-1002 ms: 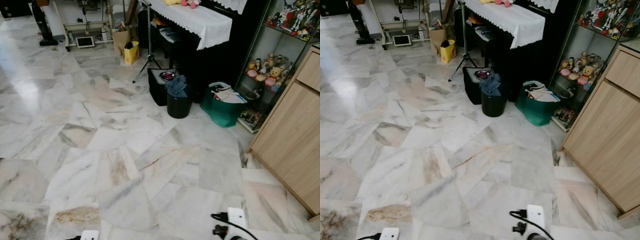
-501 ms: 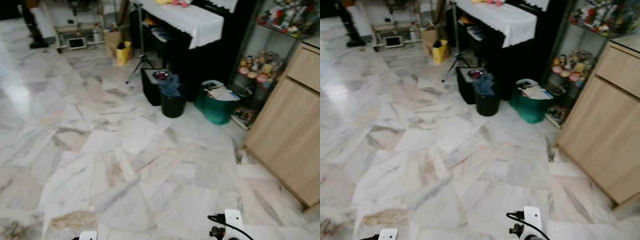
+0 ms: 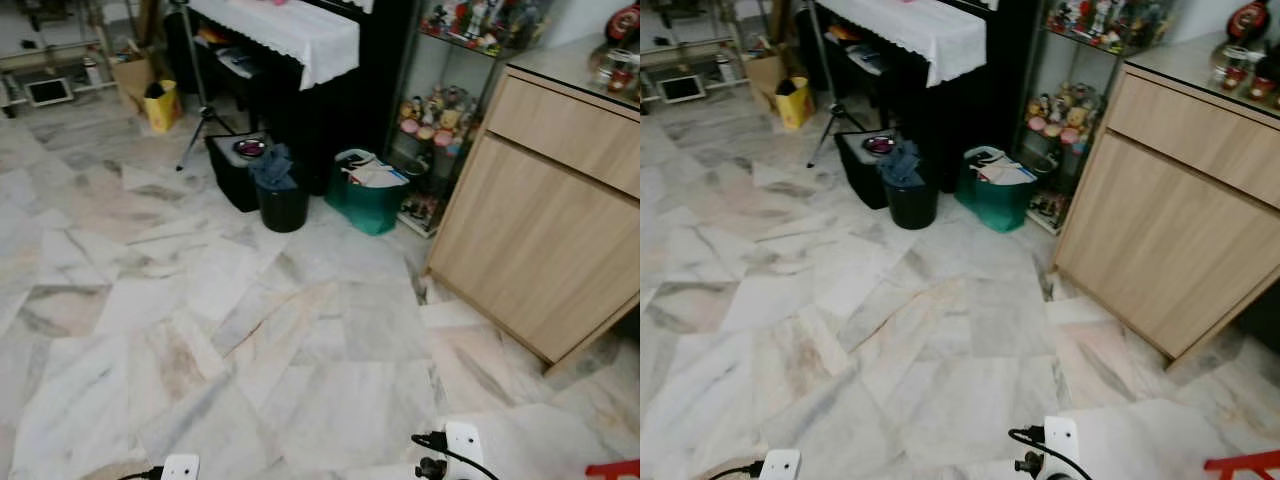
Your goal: Hang keys on a hook
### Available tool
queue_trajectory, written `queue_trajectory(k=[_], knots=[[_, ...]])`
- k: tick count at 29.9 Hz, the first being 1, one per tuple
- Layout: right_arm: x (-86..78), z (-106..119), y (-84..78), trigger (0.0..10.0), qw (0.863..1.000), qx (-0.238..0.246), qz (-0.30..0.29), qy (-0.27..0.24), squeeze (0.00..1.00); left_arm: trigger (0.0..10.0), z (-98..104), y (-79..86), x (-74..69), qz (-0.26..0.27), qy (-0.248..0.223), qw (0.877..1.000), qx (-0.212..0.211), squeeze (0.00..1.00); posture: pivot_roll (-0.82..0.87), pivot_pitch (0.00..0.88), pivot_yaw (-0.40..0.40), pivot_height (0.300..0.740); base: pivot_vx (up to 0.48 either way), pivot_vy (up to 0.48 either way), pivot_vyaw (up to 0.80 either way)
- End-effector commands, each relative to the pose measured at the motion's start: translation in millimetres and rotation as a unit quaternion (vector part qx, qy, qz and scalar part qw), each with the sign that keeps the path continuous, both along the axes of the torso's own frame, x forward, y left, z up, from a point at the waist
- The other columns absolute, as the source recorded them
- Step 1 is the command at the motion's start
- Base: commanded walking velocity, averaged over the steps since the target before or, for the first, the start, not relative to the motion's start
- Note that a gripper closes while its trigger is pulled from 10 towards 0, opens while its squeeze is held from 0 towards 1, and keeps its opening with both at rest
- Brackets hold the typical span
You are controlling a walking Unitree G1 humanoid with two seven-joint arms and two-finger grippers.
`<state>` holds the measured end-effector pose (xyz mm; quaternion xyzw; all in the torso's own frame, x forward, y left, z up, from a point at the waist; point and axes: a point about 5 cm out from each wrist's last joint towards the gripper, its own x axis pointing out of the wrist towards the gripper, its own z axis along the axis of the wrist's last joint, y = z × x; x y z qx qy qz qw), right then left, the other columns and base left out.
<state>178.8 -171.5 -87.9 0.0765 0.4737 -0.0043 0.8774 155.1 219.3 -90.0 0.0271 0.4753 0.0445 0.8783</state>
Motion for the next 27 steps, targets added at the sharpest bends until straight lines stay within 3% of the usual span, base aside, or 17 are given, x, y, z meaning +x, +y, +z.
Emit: queue_trajectory(k=[1, 7, 27], knots=[[-6.0, -2.7, -0.1, 10.0, 1.0, -0.003, 0.002, 0.007, 0.0, 10.0, -2.4, -1.5, -4.5, -0.009, 0.014, 1.0, 0.001, 0.0, 0.02, 0.0, -0.049, 0.74, 0.0, 0.0, -0.77], [-11.1, -4.9, 1.3, 10.0, 1.0, -0.003, 0.003, 0.011, 0.0, 10.0, -3.6, -3.7, -5.8, -0.018, 0.021, 1.0, 0.007, 0.0, 0.02, 0.0, -0.047, 0.74, 0.0, -0.391, -0.77], [-11.1, -4.8, -1.0, 10.0, 1.0, -0.013, 0.001, 0.011, 0.0, 10.0, -2.6, -2.6, -3.5, 0.004, 0.015, 1.0, 0.001, 0.0, 0.0, 0.0, -0.062, 0.74, 0.0, 0.0, -0.77]])
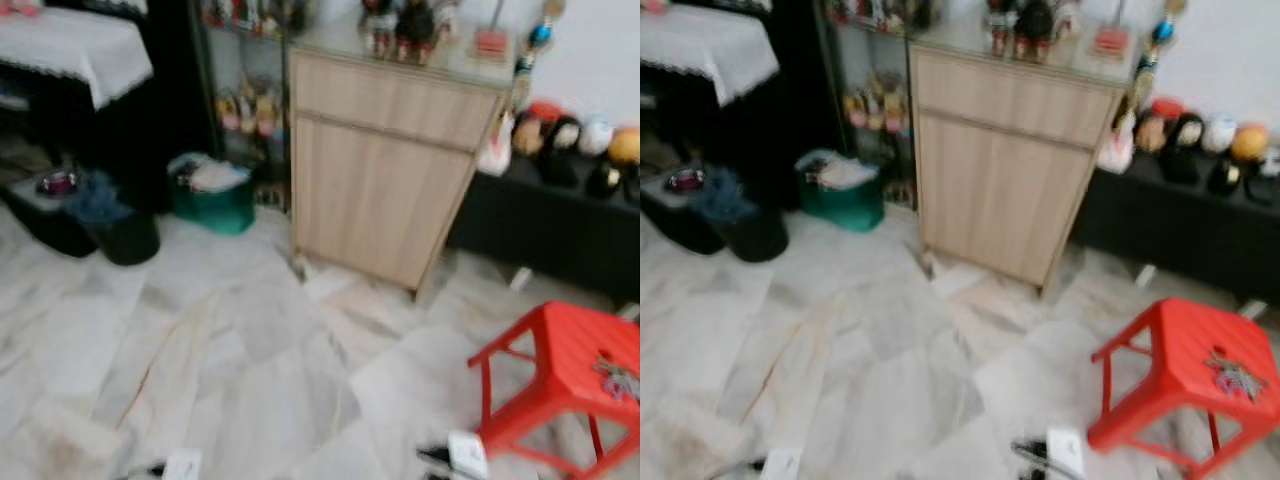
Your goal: Hang keys on a hook
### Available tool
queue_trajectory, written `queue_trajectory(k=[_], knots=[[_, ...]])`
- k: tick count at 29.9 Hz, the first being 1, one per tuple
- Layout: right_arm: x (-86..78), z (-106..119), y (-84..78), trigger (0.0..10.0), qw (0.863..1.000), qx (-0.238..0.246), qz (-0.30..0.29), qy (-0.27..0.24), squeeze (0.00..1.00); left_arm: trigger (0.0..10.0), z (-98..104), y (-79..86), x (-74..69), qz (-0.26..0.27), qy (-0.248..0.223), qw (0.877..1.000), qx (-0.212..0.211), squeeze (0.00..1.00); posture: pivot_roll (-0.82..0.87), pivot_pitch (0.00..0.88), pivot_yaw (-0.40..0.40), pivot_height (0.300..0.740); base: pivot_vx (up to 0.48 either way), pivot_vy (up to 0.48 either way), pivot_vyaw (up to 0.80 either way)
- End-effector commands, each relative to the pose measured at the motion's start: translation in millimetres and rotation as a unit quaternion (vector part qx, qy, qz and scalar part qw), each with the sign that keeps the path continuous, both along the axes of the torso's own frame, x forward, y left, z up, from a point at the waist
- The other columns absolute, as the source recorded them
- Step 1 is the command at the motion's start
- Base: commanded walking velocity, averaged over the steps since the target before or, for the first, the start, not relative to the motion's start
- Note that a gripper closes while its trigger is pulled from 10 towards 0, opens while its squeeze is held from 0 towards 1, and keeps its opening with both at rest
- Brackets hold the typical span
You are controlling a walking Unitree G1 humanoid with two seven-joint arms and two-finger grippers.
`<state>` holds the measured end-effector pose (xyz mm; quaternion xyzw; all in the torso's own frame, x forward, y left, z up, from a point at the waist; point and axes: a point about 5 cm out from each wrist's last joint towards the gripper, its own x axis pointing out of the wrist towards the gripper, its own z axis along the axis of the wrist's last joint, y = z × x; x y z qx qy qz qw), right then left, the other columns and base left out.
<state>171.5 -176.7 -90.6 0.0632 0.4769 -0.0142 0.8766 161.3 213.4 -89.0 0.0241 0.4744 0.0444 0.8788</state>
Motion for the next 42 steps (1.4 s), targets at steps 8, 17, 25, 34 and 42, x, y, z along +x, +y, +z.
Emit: queue_trajectory(k=[8, 17, 25, 34, 42], knots=[[-2.5, -1.8, 8.2, 10.0, 1.0, 0.006, 0.011, 0.005, 0.0, 10.0, -3.4, 2.4, -8.7, 0.005, 0.016, 1.0, 0.001, 0.0, -0.01, 0.0, -0.064, 0.74, 0.0, 0.0, -0.76], [-3.2, -1.8, 4.8, 10.0, 1.0, -0.004, 0.019, 0.006, 0.0, 10.0, -4.1, -2.9, -7.7, 0.002, 0.017, 1.0, 0.001, 0.0, -0.01, 0.0, -0.065, 0.74, 0.0, 0.0, -0.75], [-2.2, -1.0, 1.3, 10.0, 1.0, -0.019, 0.024, 0.0, 0.0, 10.0, -4.1, -5.1, -6.8, 0.003, 0.014, 1.0, 0.005, 0.0, 0.0, 0.0, -0.074, 0.74, 0.0, -0.163, -0.55], [-0.3, -0.1, 1.1, 10.0, 1.0, -0.018, 0.009, -0.004, 0.0, 10.0, -4.7, -2.5, -9.5, 0.006, 0.017, 1.0, 0.008, 0.0, 0.0, 0.0, -0.063, 0.74, 0.0, -0.323, 0.0], [-0.3, -0.2, 0.9, 10.0, 1.0, -0.019, 0.001, -0.005, 1.0, 10.0, -4.1, -3.0, -7.8, 0.008, 0.015, 1.0, 0.007, 0.0, 0.0, 0.0, -0.063, 0.74, 0.0, -0.296, 0.0]])
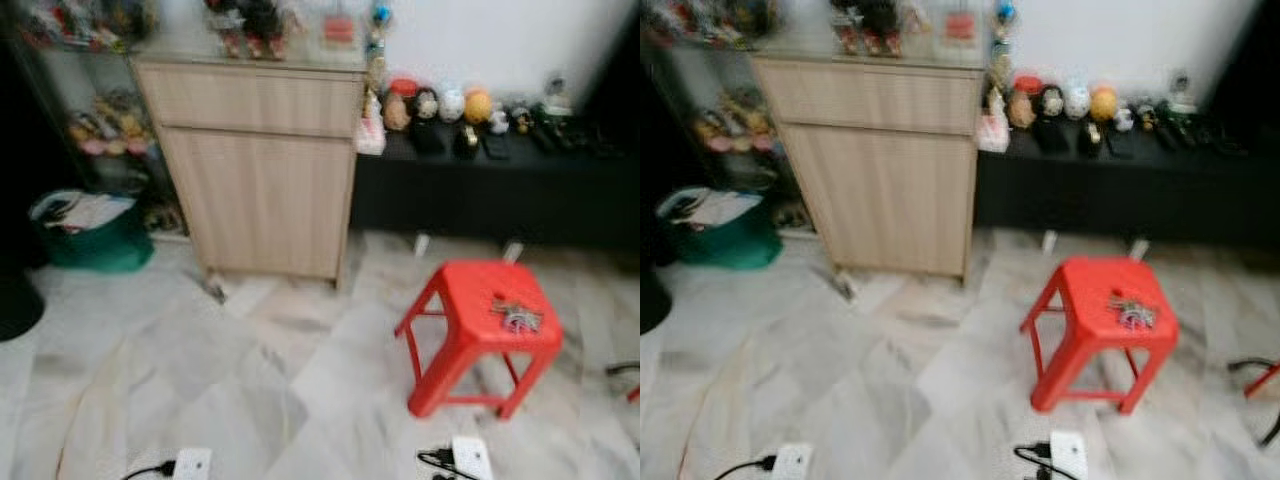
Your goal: Hang keys on a hook
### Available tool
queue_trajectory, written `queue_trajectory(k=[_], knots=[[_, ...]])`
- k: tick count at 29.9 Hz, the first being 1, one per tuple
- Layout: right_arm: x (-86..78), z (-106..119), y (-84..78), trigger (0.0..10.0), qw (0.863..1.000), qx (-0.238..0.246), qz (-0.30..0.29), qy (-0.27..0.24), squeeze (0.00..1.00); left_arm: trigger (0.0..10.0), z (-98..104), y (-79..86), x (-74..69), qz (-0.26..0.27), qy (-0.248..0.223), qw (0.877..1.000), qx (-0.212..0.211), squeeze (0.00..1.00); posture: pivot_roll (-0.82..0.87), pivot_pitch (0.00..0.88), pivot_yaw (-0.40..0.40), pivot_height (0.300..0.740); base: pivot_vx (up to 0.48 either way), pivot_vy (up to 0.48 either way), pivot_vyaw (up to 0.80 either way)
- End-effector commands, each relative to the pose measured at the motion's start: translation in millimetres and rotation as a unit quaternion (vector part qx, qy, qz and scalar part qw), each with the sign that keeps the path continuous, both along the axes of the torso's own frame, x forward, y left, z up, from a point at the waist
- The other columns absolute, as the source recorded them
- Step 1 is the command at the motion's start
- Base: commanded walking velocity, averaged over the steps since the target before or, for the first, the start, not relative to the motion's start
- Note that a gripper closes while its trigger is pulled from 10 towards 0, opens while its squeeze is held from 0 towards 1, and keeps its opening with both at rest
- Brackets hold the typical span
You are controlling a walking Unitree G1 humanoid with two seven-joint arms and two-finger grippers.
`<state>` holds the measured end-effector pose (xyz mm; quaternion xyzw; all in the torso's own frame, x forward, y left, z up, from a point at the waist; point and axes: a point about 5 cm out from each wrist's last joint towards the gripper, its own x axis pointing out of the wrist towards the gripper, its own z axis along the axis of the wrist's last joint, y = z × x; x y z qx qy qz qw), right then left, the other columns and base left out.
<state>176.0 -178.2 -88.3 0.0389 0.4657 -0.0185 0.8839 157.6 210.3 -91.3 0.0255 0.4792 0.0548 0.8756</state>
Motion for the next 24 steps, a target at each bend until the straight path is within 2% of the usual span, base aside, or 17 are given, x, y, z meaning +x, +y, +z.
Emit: queue_trajectory(k=[1, 20, 22, 23, 24], knots=[[-4.1, -2.2, 2.7, 10.0, 1.0, 0.003, -0.007, 0.007, 1.0, 10.0, -1.6, 0.3, -3.5, 0.0, 0.009, 1.0, 0.001, 0.0, 0.0, 0.0, -0.062, 0.74, 0.0, -0.3, 0.0], [0.2, -0.3, 3.0, 10.0, 1.0, -0.002, -0.006, 0.0, 1.0, 10.0, -0.2, 3.5, -1.8, -0.002, 0.006, 1.0, 0.007, 0.0, 0.0, 0.0, -0.064, 0.74, 0.0, -0.302, 0.0], [0.0, -0.4, 3.0, 10.0, 1.0, -0.001, -0.007, 0.0, 0.97, 10.0, -0.2, 3.5, -1.8, -0.003, 0.005, 1.0, 0.008, 0.0, 0.0, 0.0, -0.065, 0.74, 0.0, -0.292, 0.0], [-0.1, -0.4, 3.3, 10.0, 1.0, 0.003, -0.007, 0.0, 0.04, 10.0, -0.1, 3.5, -1.7, -0.003, 0.004, 1.0, 0.008, 0.0, 0.01, 0.0, -0.066, 0.74, 0.0, -0.266, 0.0], [0.3, -0.1, 3.4, 10.0, 1.0, 0.004, -0.005, -0.003, 0.0, 10.0, 0.3, 3.4, -1.2, 0.005, -0.003, 1.0, 0.003, 0.0, 0.01, 0.0, -0.067, 0.74, 0.0, 0.0, 0.0]])
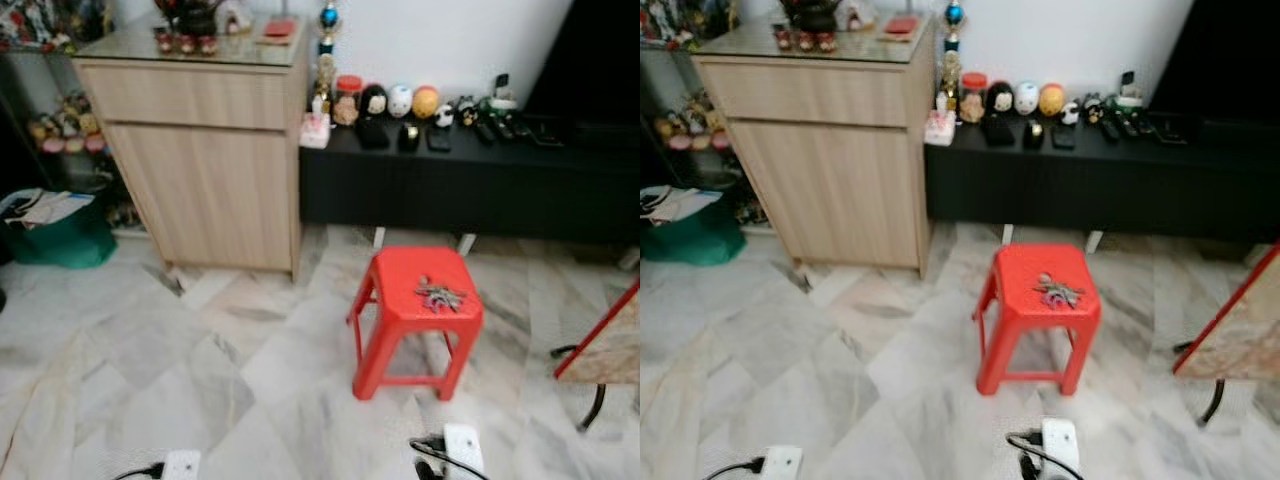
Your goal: Hang keys on a hook
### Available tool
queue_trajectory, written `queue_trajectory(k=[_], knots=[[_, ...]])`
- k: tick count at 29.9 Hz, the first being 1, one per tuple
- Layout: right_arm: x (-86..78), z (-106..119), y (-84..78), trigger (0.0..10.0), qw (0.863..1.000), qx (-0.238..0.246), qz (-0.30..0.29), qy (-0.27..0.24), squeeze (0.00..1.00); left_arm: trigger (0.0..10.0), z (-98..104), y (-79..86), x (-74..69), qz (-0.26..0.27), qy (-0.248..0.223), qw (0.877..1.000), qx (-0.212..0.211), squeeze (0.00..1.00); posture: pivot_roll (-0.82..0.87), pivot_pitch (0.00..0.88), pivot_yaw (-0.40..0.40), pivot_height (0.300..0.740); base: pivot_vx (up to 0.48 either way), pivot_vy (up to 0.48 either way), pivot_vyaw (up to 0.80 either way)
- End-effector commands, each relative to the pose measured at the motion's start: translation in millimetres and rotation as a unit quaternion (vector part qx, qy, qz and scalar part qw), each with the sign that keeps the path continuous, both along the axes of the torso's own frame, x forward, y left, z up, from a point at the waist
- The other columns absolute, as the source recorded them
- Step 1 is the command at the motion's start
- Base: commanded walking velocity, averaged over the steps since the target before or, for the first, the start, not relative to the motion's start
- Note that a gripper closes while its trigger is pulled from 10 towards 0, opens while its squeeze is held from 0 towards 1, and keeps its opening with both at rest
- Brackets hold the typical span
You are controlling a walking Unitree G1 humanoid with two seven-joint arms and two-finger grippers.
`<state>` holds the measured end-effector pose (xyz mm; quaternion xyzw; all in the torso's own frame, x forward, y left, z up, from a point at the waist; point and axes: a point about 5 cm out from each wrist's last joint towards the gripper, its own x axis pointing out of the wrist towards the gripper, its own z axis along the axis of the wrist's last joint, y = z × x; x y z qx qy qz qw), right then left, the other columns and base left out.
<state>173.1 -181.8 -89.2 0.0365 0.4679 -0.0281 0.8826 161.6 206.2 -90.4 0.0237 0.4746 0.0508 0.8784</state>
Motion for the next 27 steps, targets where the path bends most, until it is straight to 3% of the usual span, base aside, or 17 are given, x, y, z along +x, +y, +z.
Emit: queue_trajectory(k=[1, 15, 27], knots=[[3.2, 0.8, 7.0, 10.0, 1.0, 0.011, 0.003, -0.006, 0.0, 10.0, -0.6, 7.5, -5.2, 0.008, 0.002, 1.0, 0.006, 0.0, 0.01, 0.0, -0.067, 0.74, 0.0, 0.0, 0.0], [2.6, 0.9, 6.3, 10.0, 1.0, 0.017, -0.006, -0.011, 0.0, 10.0, 0.0, 8.1, -5.1, 0.031, -0.012, 0.999, -0.009, 0.0, 0.0, 0.0, -0.072, 0.74, 0.0, 0.0, 0.0], [2.9, 1.1, 6.2, 10.0, 1.0, 0.02, -0.009, -0.014, 0.0, 10.0, -0.1, 6.4, -4.7, 0.019, -0.011, 1.0, -0.011, 0.0, 0.0, 0.0, -0.071, 0.74, 0.333, 0.0, 0.0]])
